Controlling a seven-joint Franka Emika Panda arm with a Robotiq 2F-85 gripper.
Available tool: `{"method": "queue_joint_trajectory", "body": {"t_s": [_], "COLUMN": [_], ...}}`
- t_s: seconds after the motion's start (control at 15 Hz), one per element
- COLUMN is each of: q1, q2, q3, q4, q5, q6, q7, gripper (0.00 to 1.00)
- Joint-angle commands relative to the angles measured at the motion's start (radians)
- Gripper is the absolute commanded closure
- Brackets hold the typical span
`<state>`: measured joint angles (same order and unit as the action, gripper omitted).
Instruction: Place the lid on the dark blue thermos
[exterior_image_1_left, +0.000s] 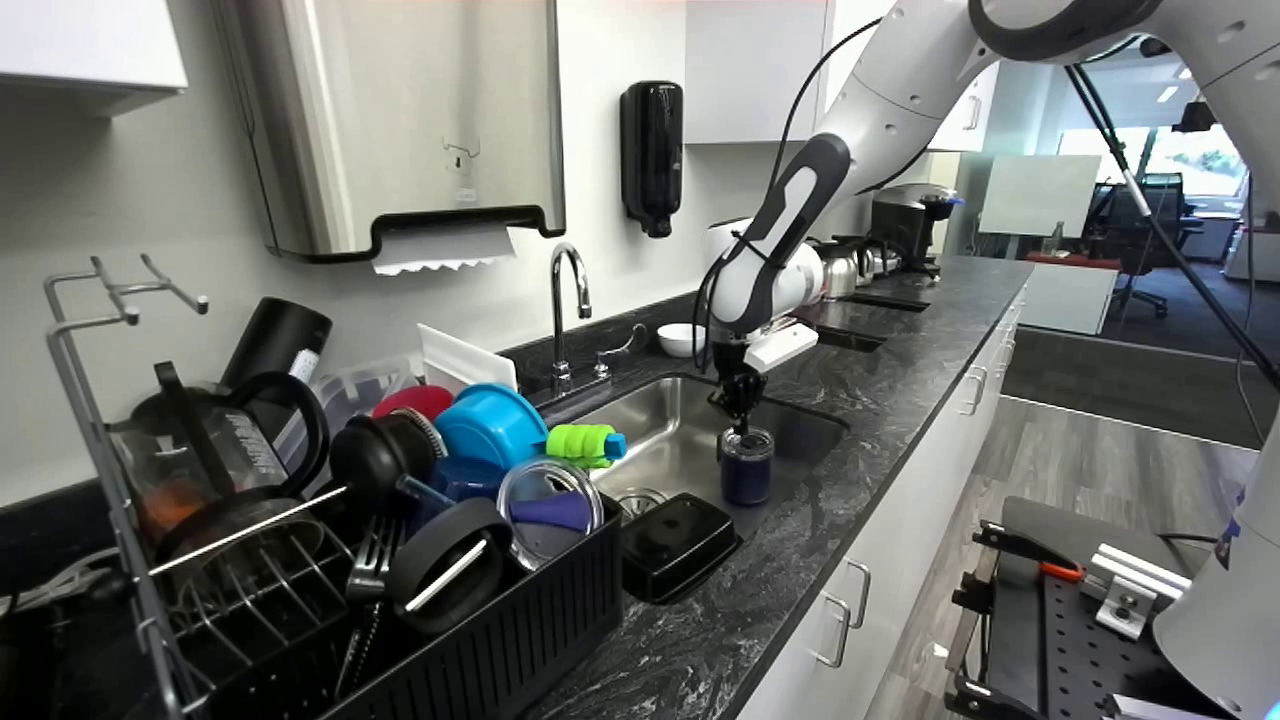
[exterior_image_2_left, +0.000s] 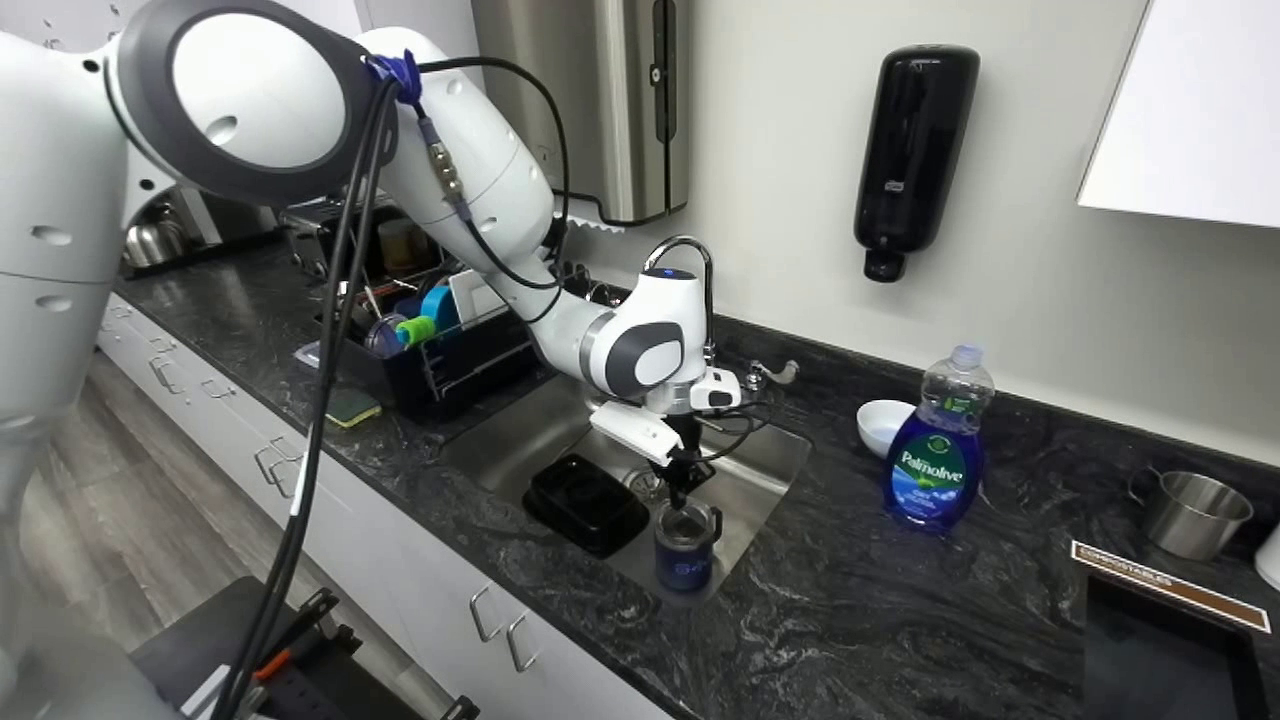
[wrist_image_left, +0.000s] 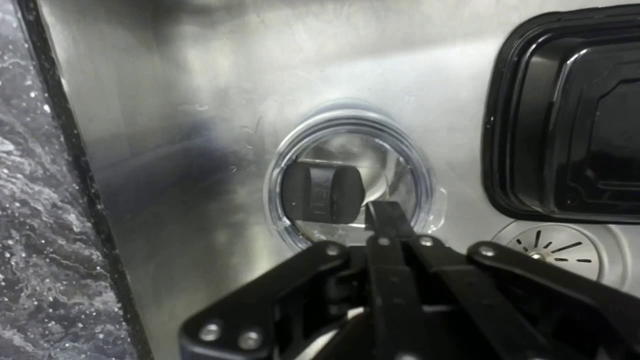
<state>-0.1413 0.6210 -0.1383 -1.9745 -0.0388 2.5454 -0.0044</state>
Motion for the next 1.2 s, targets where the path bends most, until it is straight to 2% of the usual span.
{"method": "queue_joint_trajectory", "body": {"t_s": [0.0,1.13], "q1": [-0.030,-0.055], "q2": [0.022,0.112], "q3": [0.017,0.047], "q4": [0.029,0.053], "q5": [0.023,0.043], "q6": [-0.012,0.014], "q7": [-0.020,-0.046], "gripper": [1.00,1.00]}}
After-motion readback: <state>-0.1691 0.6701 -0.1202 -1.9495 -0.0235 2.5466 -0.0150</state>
